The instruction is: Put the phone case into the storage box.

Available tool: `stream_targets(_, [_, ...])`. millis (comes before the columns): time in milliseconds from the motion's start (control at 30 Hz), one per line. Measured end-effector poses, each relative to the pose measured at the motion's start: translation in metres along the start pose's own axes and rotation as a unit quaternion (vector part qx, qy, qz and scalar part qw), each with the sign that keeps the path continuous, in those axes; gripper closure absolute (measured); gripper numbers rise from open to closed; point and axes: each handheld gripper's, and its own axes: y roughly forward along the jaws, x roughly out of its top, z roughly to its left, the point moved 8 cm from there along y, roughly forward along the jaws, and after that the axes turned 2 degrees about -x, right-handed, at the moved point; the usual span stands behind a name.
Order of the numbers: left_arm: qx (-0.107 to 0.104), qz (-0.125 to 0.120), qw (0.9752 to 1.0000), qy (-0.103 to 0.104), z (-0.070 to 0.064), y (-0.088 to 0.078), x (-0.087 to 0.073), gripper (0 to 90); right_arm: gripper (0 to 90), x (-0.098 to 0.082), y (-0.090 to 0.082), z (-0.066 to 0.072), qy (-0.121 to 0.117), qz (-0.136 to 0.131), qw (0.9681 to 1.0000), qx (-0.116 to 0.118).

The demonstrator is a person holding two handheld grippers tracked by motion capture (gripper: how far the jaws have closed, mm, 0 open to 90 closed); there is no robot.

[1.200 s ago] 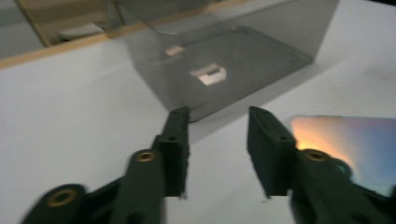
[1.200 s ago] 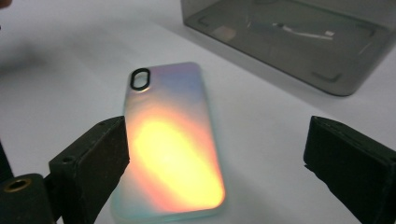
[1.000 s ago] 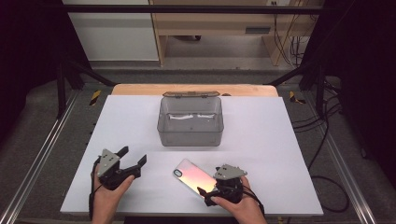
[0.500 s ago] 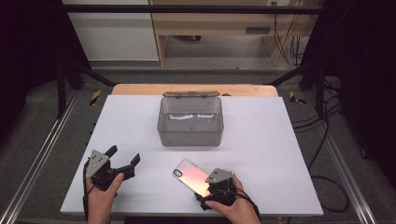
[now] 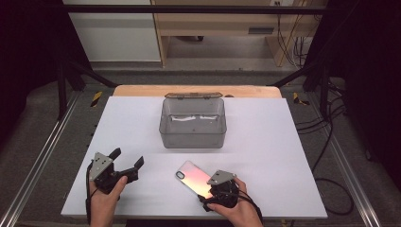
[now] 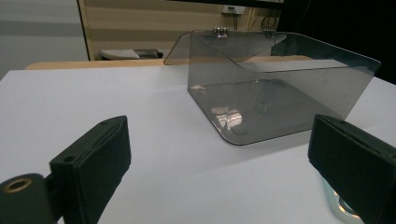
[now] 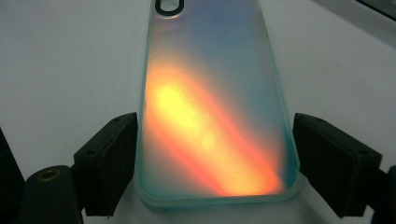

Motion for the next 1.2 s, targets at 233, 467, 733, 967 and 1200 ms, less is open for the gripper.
stream_targets(233, [-0.005, -0.019, 0.9998, -0.001, -0.004, -0.005, 0.018, 5.9, 17.5, 0.015, -0.016, 0.004, 0.001, -0.038, 0.9992, -0.009])
stream_targets(467, [-0.025, -0.032, 0.9992, -0.002, -0.016, -0.002, 0.051, 5.6, 17.6, 0.046, -0.034, -0.003, 0.015, -0.102, 0.9943, -0.028])
stream_targets(733, [-0.060, -0.045, 0.9969, -0.025, -0.049, 0.016, 0.088, 2.4, 17.5, 0.087, -0.047, -0.016, 0.038, -0.183, 0.9804, -0.060])
stream_targets(967, [-0.100, -0.042, 0.9921, -0.063, -0.089, 0.043, 0.106, 2.1, 17.5, 0.106, -0.048, -0.036, 0.070, -0.251, 0.9607, -0.096])
stream_targets(1200, [-0.116, -0.024, 0.9865, -0.113, -0.115, 0.065, 0.098, 5.2, 17.4, 0.109, -0.055, -0.046, 0.096, -0.292, 0.9453, -0.108])
